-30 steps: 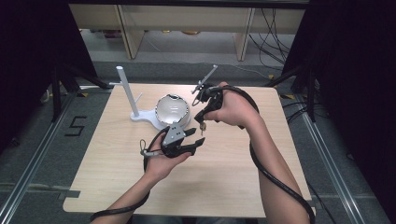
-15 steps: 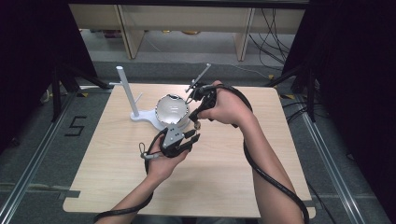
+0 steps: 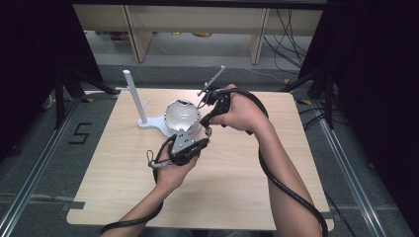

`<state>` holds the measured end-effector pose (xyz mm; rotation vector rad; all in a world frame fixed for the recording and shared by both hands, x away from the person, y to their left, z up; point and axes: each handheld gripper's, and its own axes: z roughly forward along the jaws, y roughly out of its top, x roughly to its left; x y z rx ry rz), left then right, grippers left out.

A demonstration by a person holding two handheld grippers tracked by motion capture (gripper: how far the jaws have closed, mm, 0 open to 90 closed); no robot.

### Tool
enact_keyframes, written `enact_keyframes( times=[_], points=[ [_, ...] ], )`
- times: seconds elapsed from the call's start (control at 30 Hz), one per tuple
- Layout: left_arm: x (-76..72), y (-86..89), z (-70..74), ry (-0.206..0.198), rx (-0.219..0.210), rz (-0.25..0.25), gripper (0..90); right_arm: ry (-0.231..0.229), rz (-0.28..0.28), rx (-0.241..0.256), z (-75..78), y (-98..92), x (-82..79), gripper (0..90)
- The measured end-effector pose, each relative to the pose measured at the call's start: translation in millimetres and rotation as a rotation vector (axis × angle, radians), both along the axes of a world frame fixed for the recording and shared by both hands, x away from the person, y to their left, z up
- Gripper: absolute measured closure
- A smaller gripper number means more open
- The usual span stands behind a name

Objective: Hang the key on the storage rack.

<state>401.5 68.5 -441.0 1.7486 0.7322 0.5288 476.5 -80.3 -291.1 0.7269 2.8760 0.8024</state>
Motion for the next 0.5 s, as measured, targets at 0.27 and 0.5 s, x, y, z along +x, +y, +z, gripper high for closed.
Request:
enact_keyframes(
  times=[0.27, 0.5],
  points=[
    [3.2, 1.3, -1.2, -0.014, -0.025, 0.011, 82.4, -0.001, 0.004, 0.007, 2.9, 1.0, 0.1, 83.9],
    [4.4, -0.7, -1.4, -0.046, -0.039, 0.01, 86.2, -0.001, 0.008, 0.009, 3.5, 3.8, 0.2, 83.8]
  ],
)
